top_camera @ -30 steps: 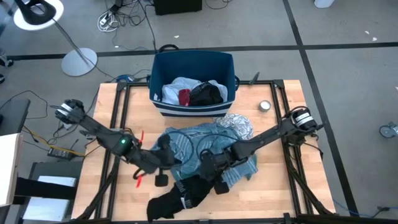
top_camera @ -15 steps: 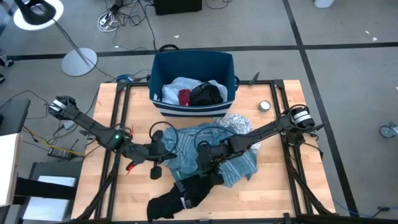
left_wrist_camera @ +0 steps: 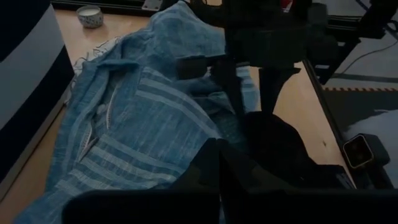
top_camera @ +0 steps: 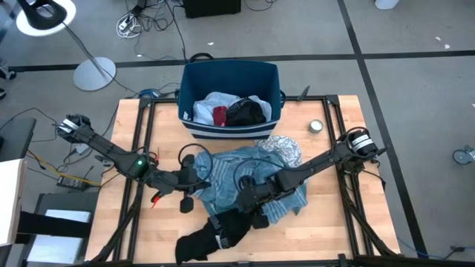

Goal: Sort clothes
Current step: Put the black shorts into the blue laundry organizer

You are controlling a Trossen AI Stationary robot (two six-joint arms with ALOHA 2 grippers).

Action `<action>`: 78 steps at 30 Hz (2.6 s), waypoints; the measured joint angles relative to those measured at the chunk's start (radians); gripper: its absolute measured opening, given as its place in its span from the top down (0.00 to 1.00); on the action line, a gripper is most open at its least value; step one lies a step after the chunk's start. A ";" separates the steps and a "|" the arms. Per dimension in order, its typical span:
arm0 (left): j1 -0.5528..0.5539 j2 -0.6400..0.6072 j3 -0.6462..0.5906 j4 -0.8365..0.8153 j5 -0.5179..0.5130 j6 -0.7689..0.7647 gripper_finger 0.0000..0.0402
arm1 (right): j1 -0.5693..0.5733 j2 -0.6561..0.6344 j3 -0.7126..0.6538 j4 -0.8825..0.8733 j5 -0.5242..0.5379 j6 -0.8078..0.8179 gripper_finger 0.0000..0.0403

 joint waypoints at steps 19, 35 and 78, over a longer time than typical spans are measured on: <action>0.000 -0.003 0.000 0.057 0.001 0.004 1.00 | -0.015 -0.114 0.114 -0.144 0.106 -0.212 0.99; 0.001 -0.019 0.000 0.081 -0.079 0.112 1.00 | -0.255 -0.309 0.411 -0.145 0.187 -0.454 1.00; 0.000 -0.010 0.000 -0.012 -0.200 0.131 1.00 | -0.803 -0.087 0.565 -0.514 -0.064 -0.198 0.64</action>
